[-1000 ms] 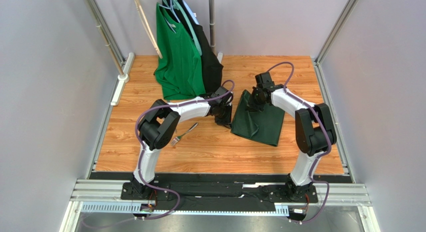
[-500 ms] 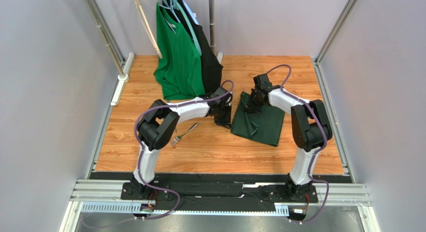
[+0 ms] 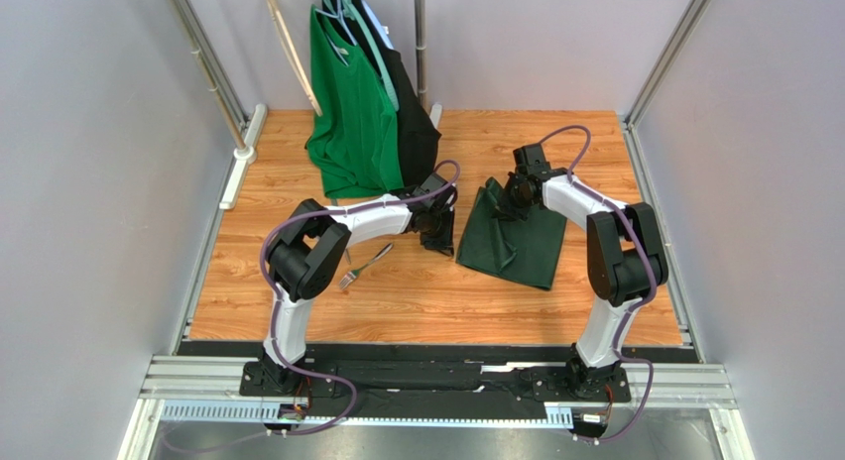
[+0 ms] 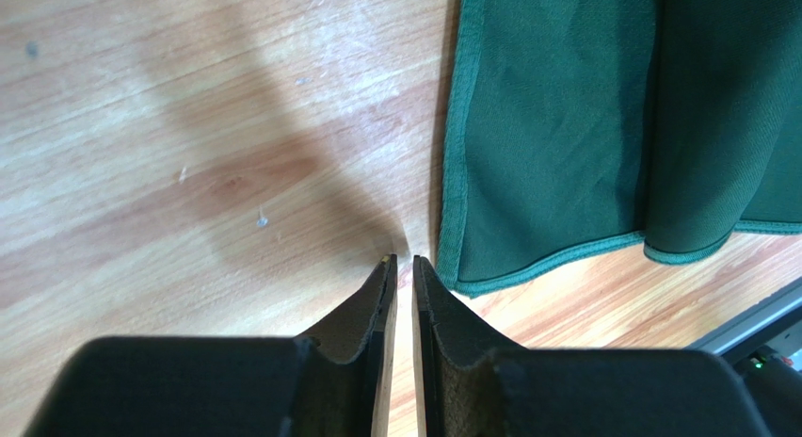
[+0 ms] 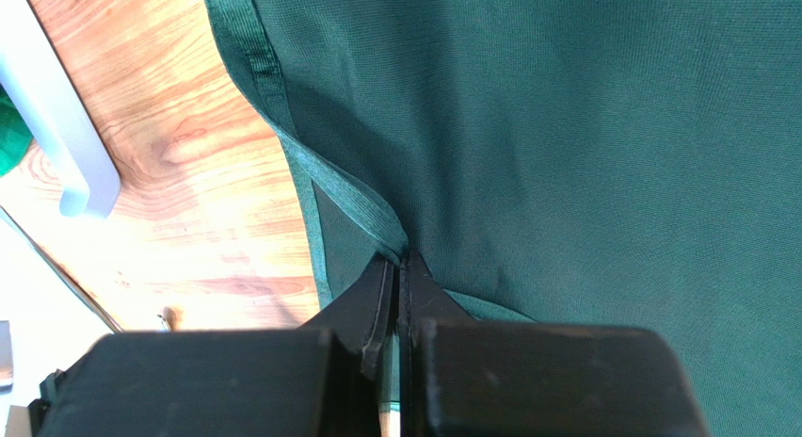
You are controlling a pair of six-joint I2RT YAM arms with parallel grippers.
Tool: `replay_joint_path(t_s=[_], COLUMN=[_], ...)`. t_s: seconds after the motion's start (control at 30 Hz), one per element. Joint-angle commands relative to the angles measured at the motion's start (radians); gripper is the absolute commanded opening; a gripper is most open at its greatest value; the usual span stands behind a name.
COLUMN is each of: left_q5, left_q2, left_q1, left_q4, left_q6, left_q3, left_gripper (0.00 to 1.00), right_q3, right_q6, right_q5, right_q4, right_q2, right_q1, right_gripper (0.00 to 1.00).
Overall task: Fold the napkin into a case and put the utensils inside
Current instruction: Fold the rectangle-folded napkin at the center of the board.
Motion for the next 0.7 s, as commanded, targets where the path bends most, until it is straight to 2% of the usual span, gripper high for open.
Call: replay_joint_path(t_s=[0.0, 0.23, 0.4, 0.43, 0.57, 0.67], left_q5=[-0.012, -0.001, -0.006, -0.004, 0.013, 0.017], left_q2=[-0.085, -0.102, -0.119, -0.121, -0.145, -0.173], left_q1=[0.002, 0.002, 0.002, 0.002, 0.002, 0.002], left_q4=[0.003, -0.006, -0.023, -0.023, -0.026, -0.026], left_q6=[-0.01, -0.01, -0.001, -0.002, -0.004, -0.001], left_q3=[-0.012, -0.006, -0.001, -0.001, 0.0, -0.001], left_gripper=[0.19, 0.2, 0.2, 0.2, 0.21, 0.22], right_q3=[-0.005, 0.001, 0.009, 0.011, 0.018, 0.029], right_q6=[-0.008, 0.012, 0.008, 0.002, -0.028, -0.078], right_q5=[0.014, -0.029, -0.022, -0.023, -0.063, -0.167], right_q4=[0.016, 0.051, 0.051, 0.05, 0.08, 0.119], right_q2=[-0.038, 0.016, 0.031, 0.031, 0.028, -0.012], right_q1=[-0.001, 0.004, 0.007, 0.005, 0.005, -0.001], right_gripper=[0.0, 0.02, 0.06, 0.09, 0.3, 0.42])
